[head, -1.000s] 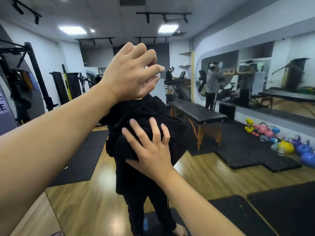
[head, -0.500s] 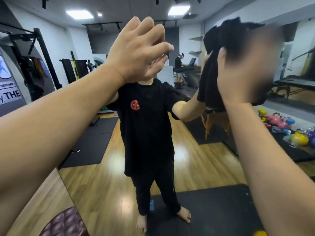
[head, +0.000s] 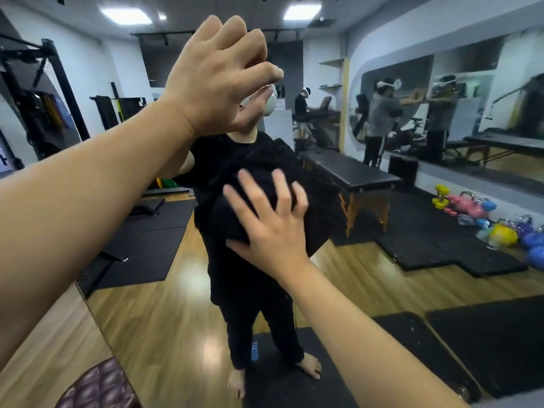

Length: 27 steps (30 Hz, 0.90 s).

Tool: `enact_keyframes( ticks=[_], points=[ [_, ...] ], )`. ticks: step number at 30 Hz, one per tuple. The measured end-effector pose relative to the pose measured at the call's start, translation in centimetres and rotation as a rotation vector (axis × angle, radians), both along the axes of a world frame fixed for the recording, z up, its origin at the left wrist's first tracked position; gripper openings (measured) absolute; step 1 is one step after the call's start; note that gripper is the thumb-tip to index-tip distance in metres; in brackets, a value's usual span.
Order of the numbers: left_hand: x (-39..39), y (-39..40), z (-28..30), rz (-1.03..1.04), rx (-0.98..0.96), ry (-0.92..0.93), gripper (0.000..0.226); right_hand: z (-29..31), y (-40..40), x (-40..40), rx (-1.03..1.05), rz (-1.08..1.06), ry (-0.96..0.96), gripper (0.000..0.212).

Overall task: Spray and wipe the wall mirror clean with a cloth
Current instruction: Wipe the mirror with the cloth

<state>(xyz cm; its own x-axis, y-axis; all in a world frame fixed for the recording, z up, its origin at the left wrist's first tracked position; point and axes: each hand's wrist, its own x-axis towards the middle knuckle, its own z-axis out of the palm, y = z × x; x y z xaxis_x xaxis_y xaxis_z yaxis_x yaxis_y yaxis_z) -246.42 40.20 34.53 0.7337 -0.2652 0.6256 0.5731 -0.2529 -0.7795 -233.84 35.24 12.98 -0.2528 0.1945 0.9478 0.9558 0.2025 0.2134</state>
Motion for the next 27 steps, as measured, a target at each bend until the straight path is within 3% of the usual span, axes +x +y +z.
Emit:
enact_keyframes(
  ticks=[2,5,8,12,15,18,21,25,27],
  points=[
    [-0.1,0.0,0.0,-0.012,0.003,0.004,0.028,-0.3,0.2,0.8,0.028,0.014,-0.163,0.070],
    [0.0,0.1,0.0,-0.035,0.008,-0.004,0.026,2.3,0.6,4.1,0.067,0.016,-0.110,0.074],
    [0.0,0.1,0.0,-0.039,0.016,-0.006,0.024,7.0,0.8,8.3,0.076,-0.033,0.167,0.075],
    [0.1,-0.2,0.1,-0.023,0.027,0.005,0.025,12.6,0.2,11.5,0.091,-0.003,0.693,0.060],
    [0.2,-0.3,0.1,-0.015,0.033,0.004,0.025,13.3,0.2,10.4,0.104,-0.039,0.820,0.062],
    [0.3,-0.2,0.1,-0.021,0.028,0.002,0.024,10.7,0.1,6.6,0.082,-0.044,0.701,0.067],
    [0.4,-0.3,0.1,-0.037,0.017,0.001,0.022,5.9,0.1,1.8,0.013,-0.026,0.424,0.075],
    [0.2,-0.1,0.0,-0.027,0.027,-0.009,0.023,-1.4,-0.3,-3.5,-0.017,0.052,0.027,0.053],
    [0.1,0.0,-0.1,-0.026,0.026,-0.009,0.024,-3.8,-0.2,-4.0,-0.036,0.025,-0.177,0.057]
  ],
)
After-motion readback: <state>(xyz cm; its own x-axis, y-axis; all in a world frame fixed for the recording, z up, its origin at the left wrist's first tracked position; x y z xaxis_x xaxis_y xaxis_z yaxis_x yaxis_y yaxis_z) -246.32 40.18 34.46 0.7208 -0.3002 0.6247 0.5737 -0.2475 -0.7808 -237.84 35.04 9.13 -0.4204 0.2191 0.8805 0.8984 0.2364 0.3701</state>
